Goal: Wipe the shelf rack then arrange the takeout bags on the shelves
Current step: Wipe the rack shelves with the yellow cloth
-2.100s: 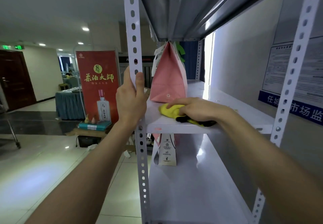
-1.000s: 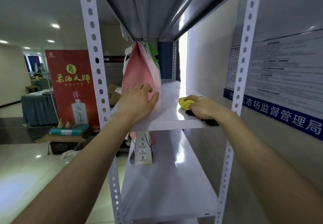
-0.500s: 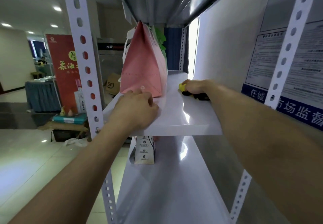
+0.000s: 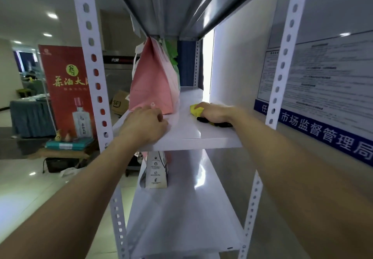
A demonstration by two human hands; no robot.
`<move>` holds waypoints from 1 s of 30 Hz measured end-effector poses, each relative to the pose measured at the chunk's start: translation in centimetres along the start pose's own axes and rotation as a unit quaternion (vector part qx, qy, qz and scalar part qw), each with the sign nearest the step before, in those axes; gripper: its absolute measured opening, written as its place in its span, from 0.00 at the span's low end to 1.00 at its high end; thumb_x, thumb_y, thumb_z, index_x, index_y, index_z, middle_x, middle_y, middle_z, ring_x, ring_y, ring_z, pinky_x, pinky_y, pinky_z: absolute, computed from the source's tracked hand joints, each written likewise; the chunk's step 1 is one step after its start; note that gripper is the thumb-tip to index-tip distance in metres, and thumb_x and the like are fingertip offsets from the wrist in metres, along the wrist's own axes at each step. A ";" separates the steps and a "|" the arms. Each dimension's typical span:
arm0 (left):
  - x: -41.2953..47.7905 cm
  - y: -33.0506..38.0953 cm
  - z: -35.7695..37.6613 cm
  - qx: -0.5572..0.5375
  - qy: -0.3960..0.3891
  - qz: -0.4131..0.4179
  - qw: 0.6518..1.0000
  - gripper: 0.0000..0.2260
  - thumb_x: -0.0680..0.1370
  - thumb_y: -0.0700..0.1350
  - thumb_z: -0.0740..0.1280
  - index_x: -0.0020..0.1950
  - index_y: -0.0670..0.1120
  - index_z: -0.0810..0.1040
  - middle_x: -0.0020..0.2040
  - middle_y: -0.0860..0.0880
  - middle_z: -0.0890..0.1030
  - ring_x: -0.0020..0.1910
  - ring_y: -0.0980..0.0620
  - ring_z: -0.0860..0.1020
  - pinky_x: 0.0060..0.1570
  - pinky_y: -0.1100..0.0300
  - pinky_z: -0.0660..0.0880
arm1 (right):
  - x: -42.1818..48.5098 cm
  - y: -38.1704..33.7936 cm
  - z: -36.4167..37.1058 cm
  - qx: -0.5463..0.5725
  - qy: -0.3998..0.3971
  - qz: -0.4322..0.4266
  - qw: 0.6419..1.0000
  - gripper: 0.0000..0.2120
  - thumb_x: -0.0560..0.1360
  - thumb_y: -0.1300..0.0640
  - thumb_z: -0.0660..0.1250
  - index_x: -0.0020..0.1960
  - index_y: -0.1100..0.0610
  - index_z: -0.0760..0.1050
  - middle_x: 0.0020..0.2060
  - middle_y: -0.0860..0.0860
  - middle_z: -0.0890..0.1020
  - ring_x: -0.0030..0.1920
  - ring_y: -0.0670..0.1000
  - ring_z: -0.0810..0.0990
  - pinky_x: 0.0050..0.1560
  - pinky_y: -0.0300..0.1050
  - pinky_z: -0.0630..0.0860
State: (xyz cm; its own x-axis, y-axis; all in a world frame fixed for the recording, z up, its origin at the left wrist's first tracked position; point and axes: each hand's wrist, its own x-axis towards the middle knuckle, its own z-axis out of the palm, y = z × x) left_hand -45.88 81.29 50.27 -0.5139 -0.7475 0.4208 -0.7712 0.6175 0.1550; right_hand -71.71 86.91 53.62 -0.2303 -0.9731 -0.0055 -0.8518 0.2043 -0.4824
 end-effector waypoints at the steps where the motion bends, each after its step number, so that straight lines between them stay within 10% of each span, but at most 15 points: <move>1: -0.1 0.1 -0.2 0.002 -0.004 0.001 1.000 0.18 0.76 0.62 0.57 0.55 0.54 0.80 0.53 0.49 0.76 0.54 0.45 0.74 0.57 0.47 0.75 | -1.6 -0.2 0.2 0.002 0.008 -0.001 1.000 0.16 0.78 0.42 0.59 0.48 0.56 0.70 0.46 0.60 0.79 0.46 0.54 0.66 0.49 0.59 0.78; 2: -0.2 0.2 -0.4 0.004 -0.011 -0.001 1.000 0.19 0.76 0.63 0.57 0.56 0.54 0.80 0.54 0.49 0.76 0.55 0.45 0.74 0.60 0.45 0.75 | -3.1 -0.3 0.4 0.000 0.021 -0.007 1.000 0.20 0.77 0.40 0.60 0.55 0.56 0.73 0.55 0.61 0.83 0.69 0.55 0.66 0.59 0.63 0.81; 3: -0.3 0.3 -0.6 0.005 -0.019 -0.001 1.000 0.20 0.76 0.63 0.57 0.57 0.53 0.80 0.55 0.49 0.75 0.56 0.45 0.74 0.62 0.44 0.76 | -4.7 -0.5 0.6 -0.007 0.031 -0.012 0.999 0.23 0.77 0.38 0.61 0.63 0.54 0.75 0.64 0.59 0.81 0.63 0.69 0.80 0.67 0.65 0.78; 5: -0.5 0.5 -0.8 0.008 -0.030 0.002 1.000 0.20 0.76 0.62 0.58 0.58 0.53 0.80 0.56 0.48 0.75 0.58 0.43 0.75 0.64 0.43 0.76 | -8.2 -0.8 0.9 -0.005 0.033 -0.004 0.999 0.28 0.72 0.32 0.61 0.70 0.41 0.75 0.70 0.51 0.79 0.68 0.61 0.80 0.71 0.61 0.76; 9: -0.2 0.1 -0.6 0.017 -0.027 0.012 0.999 0.18 0.80 0.62 0.61 0.60 0.52 0.80 0.58 0.46 0.77 0.59 0.42 0.76 0.65 0.43 0.76 | -12.0 -0.2 1.0 0.009 0.033 0.014 0.999 0.23 0.72 0.37 0.58 0.66 0.24 0.70 0.65 0.43 0.76 0.52 0.55 0.85 0.54 0.53 0.84; 12: 0.2 0.0 -0.3 0.016 -0.018 0.020 1.000 0.18 0.82 0.61 0.61 0.61 0.51 0.81 0.59 0.45 0.78 0.60 0.41 0.76 0.65 0.45 0.75 | -13.0 0.1 0.8 -0.019 0.047 0.000 0.999 0.21 0.80 0.45 0.58 0.70 0.26 0.69 0.69 0.43 0.72 0.56 0.49 0.81 0.56 0.49 0.81; 17: 0.3 0.1 -0.3 0.008 -0.018 0.017 1.000 0.24 0.77 0.63 0.57 0.61 0.50 0.82 0.60 0.43 0.79 0.61 0.39 0.76 0.65 0.44 0.74 | -10.9 -0.5 -0.1 -0.015 0.041 0.023 0.999 0.21 0.81 0.48 0.60 0.69 0.26 0.71 0.55 0.43 0.77 0.40 0.50 0.79 0.33 0.41 0.75; 22: 0.4 -0.2 0.2 0.011 -0.005 0.024 1.000 0.22 0.80 0.63 0.58 0.62 0.49 0.81 0.62 0.43 0.79 0.63 0.39 0.76 0.68 0.43 0.73 | -4.7 -2.7 0.8 -0.019 0.016 0.022 0.999 0.22 0.75 0.46 0.62 0.68 0.33 0.71 0.71 0.57 0.77 0.67 0.61 0.79 0.67 0.57 0.76; 24: 0.8 -0.5 0.7 0.010 0.004 0.032 0.999 0.18 0.83 0.60 0.60 0.61 0.50 0.80 0.63 0.44 0.79 0.63 0.40 0.75 0.69 0.43 0.73 | -1.9 -3.3 1.0 -0.014 0.004 0.028 0.999 0.25 0.70 0.44 0.61 0.67 0.43 0.75 0.73 0.61 0.76 0.71 0.67 0.76 0.66 0.59 0.77; 28: 1.0 -0.8 1.3 -0.003 0.023 0.037 0.999 0.17 0.83 0.60 0.60 0.60 0.50 0.81 0.62 0.44 0.78 0.62 0.40 0.76 0.65 0.45 0.74 | 3.2 -2.1 -0.5 -0.024 -0.008 0.052 0.998 0.39 0.62 0.43 0.65 0.72 0.54 0.72 0.56 0.65 0.82 0.39 0.57 0.77 0.38 0.47 0.76; 30: 0.9 -0.9 1.3 -0.003 0.023 0.038 0.999 0.19 0.82 0.61 0.58 0.60 0.51 0.80 0.60 0.45 0.78 0.60 0.41 0.75 0.63 0.45 0.75 | 5.1 -0.8 -1.4 -0.030 0.003 0.067 0.997 0.35 0.65 0.46 0.65 0.71 0.56 0.73 0.45 0.60 0.79 0.38 0.53 0.72 0.39 0.47 0.72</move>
State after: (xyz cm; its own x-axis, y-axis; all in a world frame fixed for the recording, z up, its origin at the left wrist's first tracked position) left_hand -46.18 79.73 49.36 -0.5527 -0.6868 0.4720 -0.7282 0.6734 0.1271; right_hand -72.89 81.97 55.23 -0.3473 -0.9358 -0.0607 -0.8398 0.3392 -0.4239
